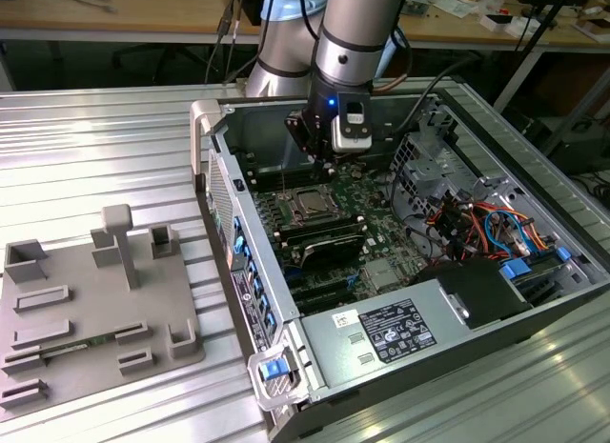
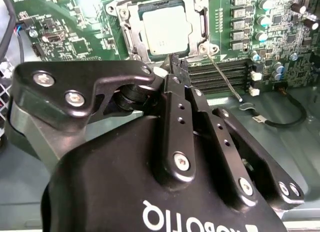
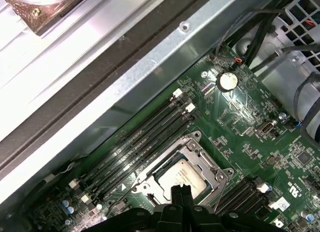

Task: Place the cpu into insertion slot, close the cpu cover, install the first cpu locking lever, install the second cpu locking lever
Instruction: 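Install the first cpu locking lever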

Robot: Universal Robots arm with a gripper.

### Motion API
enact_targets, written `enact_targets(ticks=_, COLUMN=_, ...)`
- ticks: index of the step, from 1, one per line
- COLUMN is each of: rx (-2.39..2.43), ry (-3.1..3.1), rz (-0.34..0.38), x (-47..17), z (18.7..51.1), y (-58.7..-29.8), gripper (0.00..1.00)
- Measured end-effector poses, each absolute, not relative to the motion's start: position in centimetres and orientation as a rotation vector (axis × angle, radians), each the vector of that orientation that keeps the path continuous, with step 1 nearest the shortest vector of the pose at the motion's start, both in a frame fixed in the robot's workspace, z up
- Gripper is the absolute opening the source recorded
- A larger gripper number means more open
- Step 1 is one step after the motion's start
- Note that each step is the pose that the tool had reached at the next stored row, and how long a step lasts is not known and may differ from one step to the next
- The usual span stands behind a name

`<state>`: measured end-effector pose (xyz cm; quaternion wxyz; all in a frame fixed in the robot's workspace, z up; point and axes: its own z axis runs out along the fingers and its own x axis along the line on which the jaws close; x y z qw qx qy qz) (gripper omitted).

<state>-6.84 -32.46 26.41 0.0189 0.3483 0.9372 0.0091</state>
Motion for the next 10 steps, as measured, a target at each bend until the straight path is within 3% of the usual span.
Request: enact_targets(ticks=10, rx=0.867, ry=2.982, rz=0.033, x=-7.09, z=26.39, y=-32.47, gripper=0.11)
